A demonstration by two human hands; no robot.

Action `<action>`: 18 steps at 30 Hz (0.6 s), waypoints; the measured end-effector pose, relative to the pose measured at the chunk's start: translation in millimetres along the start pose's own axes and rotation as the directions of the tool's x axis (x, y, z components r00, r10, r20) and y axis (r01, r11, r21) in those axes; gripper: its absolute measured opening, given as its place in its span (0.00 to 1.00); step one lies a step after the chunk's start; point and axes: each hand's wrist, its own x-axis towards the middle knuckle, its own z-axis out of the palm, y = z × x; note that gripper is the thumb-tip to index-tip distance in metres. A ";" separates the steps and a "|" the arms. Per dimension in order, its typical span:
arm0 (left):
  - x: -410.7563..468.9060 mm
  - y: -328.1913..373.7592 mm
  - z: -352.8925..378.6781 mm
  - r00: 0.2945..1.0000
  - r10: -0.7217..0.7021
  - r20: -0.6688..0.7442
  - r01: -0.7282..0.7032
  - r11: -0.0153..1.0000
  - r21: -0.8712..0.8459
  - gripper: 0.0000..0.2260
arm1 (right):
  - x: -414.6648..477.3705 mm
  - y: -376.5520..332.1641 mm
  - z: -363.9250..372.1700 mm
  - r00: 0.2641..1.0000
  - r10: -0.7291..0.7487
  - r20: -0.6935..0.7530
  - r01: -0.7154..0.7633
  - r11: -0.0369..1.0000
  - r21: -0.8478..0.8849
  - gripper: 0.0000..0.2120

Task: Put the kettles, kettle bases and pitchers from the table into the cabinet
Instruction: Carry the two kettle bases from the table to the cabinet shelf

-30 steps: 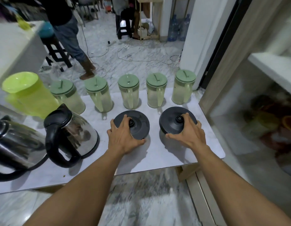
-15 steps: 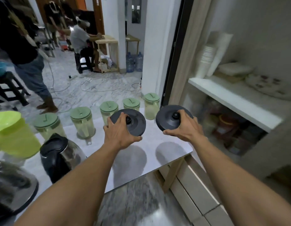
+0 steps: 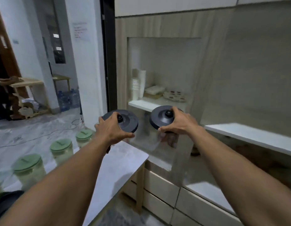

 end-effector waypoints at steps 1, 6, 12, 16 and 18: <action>1.8 9.1 -2.9 1.000 0.022 0.003 -0.022 1.000 -0.007 0.48 | -7.6 4.9 -11.5 1.000 0.021 0.000 -0.021 1.000 -0.007 0.42; -1.0 65.6 -6.4 0.986 0.162 0.031 -0.159 0.984 -0.086 0.46 | -58.9 39.7 -61.7 0.988 0.135 -0.073 -0.135 0.991 0.010 0.49; -12.2 137.5 -3.1 0.938 0.339 0.069 -0.323 0.929 -0.179 0.39 | -115.1 82.6 -114.7 0.951 0.278 -0.136 -0.282 0.959 -0.009 0.51; -24.6 196.5 -8.4 0.905 0.417 0.077 -0.398 0.898 -0.190 0.36 | -145.4 109.2 -142.7 0.910 0.372 -0.184 -0.382 0.924 -0.022 0.50; -26.2 223.9 -5.2 0.885 0.457 0.092 -0.434 0.880 -0.194 0.38 | -156.3 123.3 -152.9 0.888 0.412 -0.203 -0.426 0.904 -0.028 0.52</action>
